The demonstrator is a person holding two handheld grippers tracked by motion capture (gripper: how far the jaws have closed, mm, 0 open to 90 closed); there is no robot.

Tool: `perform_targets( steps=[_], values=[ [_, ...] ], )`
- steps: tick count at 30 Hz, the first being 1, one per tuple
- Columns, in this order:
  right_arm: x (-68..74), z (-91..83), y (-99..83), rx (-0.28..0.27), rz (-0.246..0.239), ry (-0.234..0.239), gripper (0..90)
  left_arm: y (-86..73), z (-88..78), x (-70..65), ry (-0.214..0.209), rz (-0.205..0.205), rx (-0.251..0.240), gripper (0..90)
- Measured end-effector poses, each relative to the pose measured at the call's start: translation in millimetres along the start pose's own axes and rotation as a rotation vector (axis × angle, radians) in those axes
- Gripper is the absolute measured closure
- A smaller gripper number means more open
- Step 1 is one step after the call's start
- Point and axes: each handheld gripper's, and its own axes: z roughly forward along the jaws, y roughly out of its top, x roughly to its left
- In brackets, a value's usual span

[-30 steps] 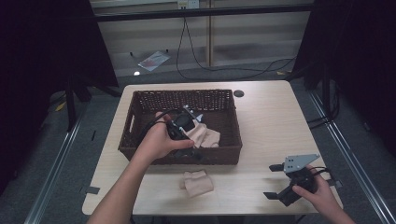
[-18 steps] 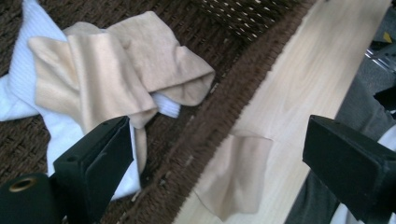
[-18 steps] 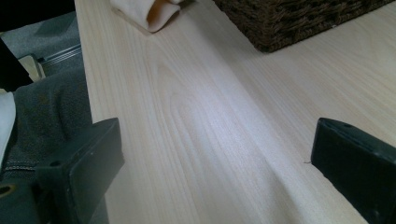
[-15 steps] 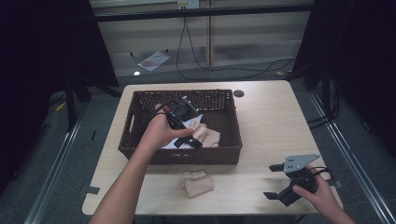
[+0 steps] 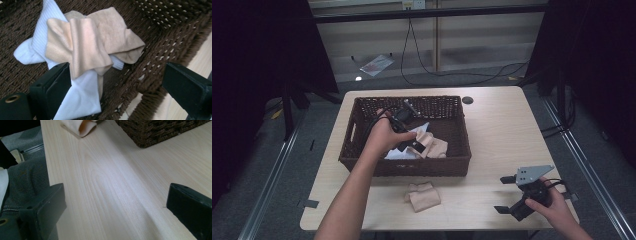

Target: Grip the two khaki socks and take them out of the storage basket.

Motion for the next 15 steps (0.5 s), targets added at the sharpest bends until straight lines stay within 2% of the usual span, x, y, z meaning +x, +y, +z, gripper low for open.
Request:
perform_targets(
  steps=[6, 12, 15],
  values=[
    [0.0, -0.1, 0.0, 0.0, -0.001, 0.0, 2.2, 3.1, 8.2, 9.9, -0.006, -0.037, -0.003, 8.3],
    [0.0, -0.2, -0.1, -0.001, 0.0, 0.001, 2.2, 5.6, 14.9, 18.6, -0.001, -0.039, -0.015, 7.9],
    [0.1, -0.1, 0.0, -0.002, 0.0, 0.0, 2.2, 6.4, 19.5, 22.5, 0.006, -0.066, -0.026, 7.5]
  ],
)
